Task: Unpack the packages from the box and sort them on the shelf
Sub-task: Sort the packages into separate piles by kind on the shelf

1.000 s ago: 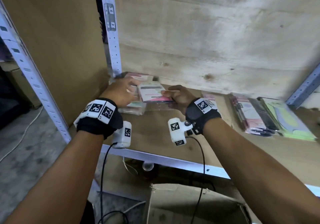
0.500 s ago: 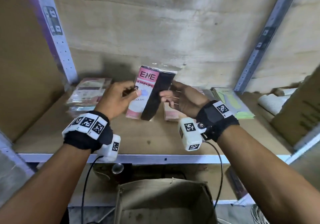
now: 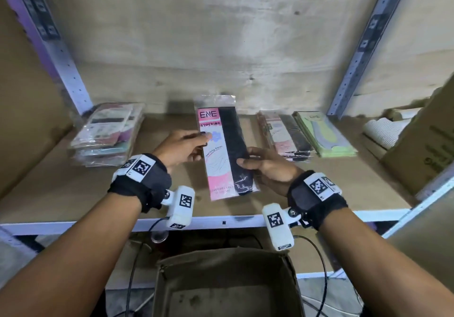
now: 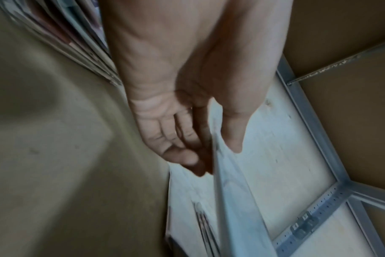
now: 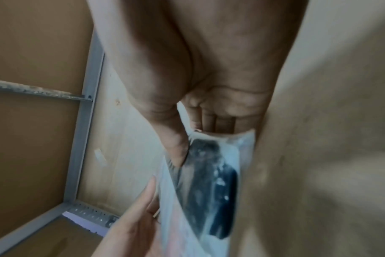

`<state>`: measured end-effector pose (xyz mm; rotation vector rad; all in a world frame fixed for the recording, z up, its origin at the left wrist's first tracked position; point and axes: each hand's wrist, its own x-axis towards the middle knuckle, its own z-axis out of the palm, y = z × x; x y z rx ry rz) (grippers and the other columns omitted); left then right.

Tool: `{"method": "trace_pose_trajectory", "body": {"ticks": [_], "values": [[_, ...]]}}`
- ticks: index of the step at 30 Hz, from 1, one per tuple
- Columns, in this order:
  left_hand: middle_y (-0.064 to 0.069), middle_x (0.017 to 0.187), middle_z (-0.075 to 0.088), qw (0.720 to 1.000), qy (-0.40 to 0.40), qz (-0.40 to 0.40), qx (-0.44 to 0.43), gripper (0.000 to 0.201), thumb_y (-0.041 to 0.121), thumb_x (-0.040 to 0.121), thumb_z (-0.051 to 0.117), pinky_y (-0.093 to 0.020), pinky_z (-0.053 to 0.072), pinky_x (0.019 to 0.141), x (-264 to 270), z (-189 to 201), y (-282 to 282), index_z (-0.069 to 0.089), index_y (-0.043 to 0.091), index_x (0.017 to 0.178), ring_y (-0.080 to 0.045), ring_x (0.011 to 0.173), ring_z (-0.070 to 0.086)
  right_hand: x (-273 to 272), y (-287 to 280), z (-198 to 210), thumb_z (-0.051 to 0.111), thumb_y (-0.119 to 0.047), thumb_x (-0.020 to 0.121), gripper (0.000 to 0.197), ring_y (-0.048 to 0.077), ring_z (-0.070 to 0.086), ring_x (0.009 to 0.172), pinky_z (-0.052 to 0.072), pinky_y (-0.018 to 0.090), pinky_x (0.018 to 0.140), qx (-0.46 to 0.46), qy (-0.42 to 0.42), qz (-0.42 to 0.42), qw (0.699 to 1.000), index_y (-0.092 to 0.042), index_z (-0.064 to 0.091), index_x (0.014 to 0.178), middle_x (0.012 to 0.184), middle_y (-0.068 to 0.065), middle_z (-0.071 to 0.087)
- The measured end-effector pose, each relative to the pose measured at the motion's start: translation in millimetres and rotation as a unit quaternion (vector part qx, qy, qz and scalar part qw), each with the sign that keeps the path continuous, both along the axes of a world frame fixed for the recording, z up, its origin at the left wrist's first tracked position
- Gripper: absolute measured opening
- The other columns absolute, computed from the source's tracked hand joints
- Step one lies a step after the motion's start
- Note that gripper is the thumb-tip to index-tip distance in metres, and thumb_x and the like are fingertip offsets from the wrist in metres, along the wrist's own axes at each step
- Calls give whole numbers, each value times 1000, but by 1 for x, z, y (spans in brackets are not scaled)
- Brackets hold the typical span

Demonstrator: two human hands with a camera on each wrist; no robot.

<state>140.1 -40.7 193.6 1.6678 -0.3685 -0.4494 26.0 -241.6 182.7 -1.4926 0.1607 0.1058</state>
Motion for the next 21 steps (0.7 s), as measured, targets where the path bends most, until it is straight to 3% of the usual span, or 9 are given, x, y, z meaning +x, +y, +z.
{"method": "trace_pose_trajectory", "body": {"ticks": [2,5,7,9,11,13,16,18,21], "values": [[4,83,76,999,13,32,-23,16,31,90,69,-18,52,63,9,3,2,71,18,100,-9,67,64,-1,-5,-3,60,2,92,29,33,66,106,57,38,92,31,-3,18,999,4,60,121,121,24,66],[5,86,76,996,19,71,-55,24,35,88,70,-21,55,66,28,7,10,64,19,105,-7,69,69,2,-16,-4,58,0,93,36,39,60,119,46,47,105,-25,5,79,997,3,56,129,127,24,63],[5,95,75,996,-3,81,-46,35,41,86,70,-28,51,77,39,7,16,67,18,112,-11,84,70,3,-20,-4,58,-1,94,35,34,63,116,48,44,103,-75,19,128,989,-3,58,129,126,18,65],[8,99,76,995,-56,86,-8,39,48,82,73,-27,50,79,49,4,21,72,23,112,-11,93,71,6,-23,-6,61,-3,93,33,27,68,108,53,39,97,-110,38,154,981,-12,60,125,120,11,70],[7,92,78,991,-100,86,31,38,54,79,73,-29,54,80,56,1,23,76,24,102,-16,86,74,8,-26,-9,64,-4,91,30,22,71,97,57,33,86,-124,48,151,979,-11,63,120,110,9,74],[3,73,75,987,-124,93,51,38,56,82,69,-29,52,68,62,-3,23,77,19,87,-19,63,67,10,-29,-9,67,-5,89,26,28,71,96,57,37,85,-123,58,129,982,-9,64,114,109,14,73],[8,48,55,984,-128,94,76,42,54,89,61,-20,37,47,65,-8,17,69,18,70,-7,40,45,9,-36,-6,67,-5,88,22,33,69,101,56,45,91,-122,60,108,985,-8,62,109,114,19,70],[8,49,49,984,-119,87,102,40,51,92,58,-18,33,42,64,-10,13,63,21,67,-6,40,43,6,-39,-2,64,-4,90,28,32,67,100,57,41,89,-132,55,109,984,-1,57,118,118,23,67],[-4,57,55,996,-30,66,61,38,45,92,63,-17,32,40,60,-10,11,60,17,66,-15,46,49,2,-42,4,60,-5,93,34,27,66,100,58,30,84,-166,46,129,977,5,51,125,121,25,65]]}}
